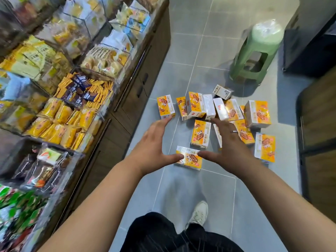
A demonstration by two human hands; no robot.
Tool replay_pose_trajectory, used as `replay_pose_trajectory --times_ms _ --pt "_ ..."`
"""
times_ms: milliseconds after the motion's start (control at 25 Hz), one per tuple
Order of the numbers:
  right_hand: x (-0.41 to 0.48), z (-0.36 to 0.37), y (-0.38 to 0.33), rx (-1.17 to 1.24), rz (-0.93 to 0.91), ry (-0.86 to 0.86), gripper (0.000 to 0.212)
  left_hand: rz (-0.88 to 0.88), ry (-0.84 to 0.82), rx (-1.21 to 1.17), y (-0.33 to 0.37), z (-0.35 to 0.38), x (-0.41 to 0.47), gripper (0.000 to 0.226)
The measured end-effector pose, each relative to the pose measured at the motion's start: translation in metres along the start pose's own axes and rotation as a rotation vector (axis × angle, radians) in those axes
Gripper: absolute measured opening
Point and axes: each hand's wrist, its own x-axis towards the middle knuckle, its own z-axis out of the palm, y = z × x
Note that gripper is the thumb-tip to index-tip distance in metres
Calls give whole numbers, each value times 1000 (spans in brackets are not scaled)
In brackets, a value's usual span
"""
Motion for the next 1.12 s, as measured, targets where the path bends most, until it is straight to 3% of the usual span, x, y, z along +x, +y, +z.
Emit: replay_pose_trajectory --times_ms 360,560,880,1120 --pt "82 63 55 24 329 68 93 -18 -198 -27 -87 43 134 98" --pt "117 138 110 74 538 101 91 -13 -354 17 -158 88 203 97" --pt "161 273 250 104 749 -37 87 -232 -407 -38 -283 228 279 99" --pt "193 382 373 53 779 -131 91 -295 -489 23 -384 360 322 105"
